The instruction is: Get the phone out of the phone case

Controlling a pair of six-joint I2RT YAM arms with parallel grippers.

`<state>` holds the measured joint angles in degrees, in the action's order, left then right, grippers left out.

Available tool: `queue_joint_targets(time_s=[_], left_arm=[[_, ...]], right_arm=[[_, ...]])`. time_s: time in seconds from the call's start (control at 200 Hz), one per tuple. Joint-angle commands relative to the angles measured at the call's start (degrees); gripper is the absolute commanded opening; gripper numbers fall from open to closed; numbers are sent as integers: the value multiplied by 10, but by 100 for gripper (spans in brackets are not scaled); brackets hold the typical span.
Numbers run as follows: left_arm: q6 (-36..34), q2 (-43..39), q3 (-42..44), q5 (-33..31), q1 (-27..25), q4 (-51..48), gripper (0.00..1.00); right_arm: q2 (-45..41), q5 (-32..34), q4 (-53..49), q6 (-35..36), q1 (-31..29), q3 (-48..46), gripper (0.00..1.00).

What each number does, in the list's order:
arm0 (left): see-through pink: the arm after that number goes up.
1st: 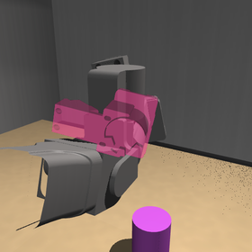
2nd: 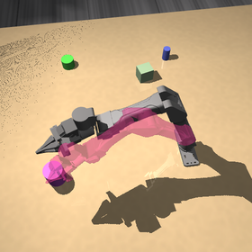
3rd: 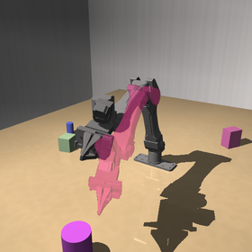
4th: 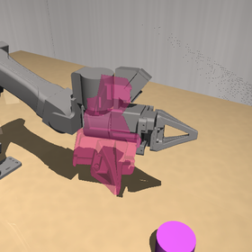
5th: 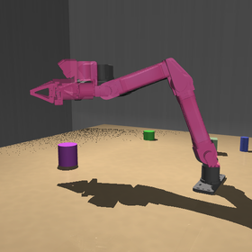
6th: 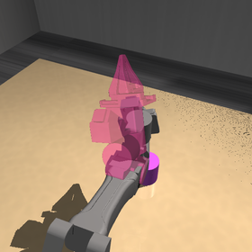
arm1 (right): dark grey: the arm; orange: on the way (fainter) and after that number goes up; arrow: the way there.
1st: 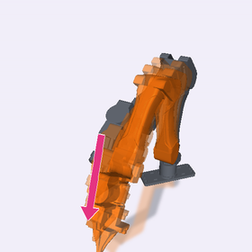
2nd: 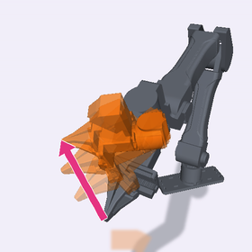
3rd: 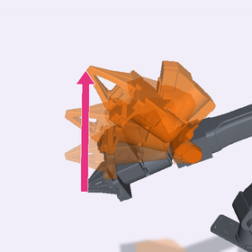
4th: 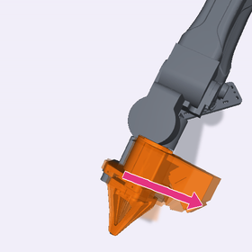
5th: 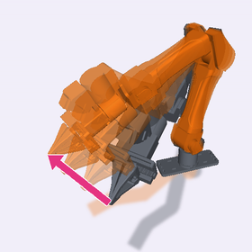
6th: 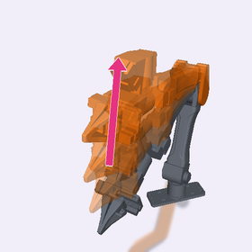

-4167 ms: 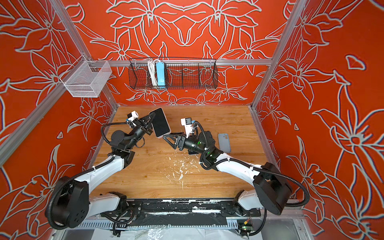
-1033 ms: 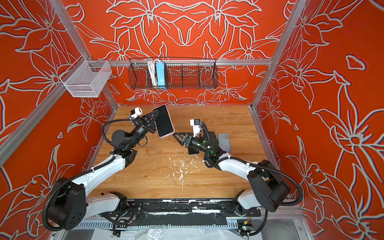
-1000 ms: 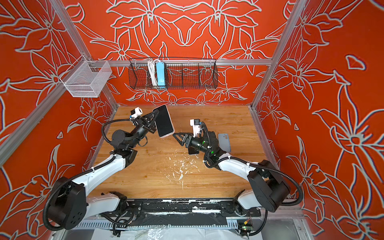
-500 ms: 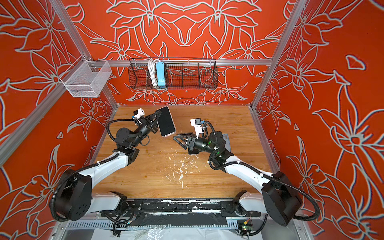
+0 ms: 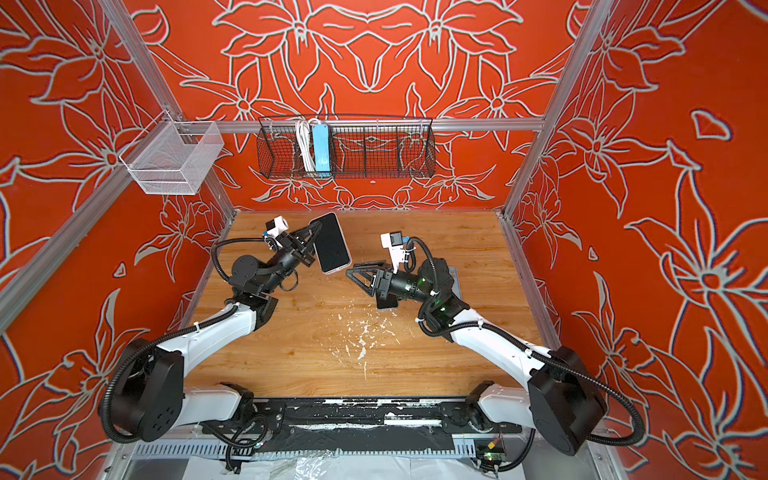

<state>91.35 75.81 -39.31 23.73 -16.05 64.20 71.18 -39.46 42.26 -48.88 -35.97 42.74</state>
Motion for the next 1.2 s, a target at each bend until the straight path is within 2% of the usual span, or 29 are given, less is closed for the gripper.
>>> queue_joint_targets(time_s=[0.0,0.706,0.916,1.196], left_arm=[[7,-22,1,8,2,49,0],[19,-46,7,11,3,48,0],[18,-38,7,9,2,50,0],[15,-22,-2,9,2,53,0]], right_arm=[[11,-1,8,3,3,20,69],[53,12,24,-9,7,29,68],[45,-12,17,-11,7,31,69],[43,-78,20,-8,7,41,69]])
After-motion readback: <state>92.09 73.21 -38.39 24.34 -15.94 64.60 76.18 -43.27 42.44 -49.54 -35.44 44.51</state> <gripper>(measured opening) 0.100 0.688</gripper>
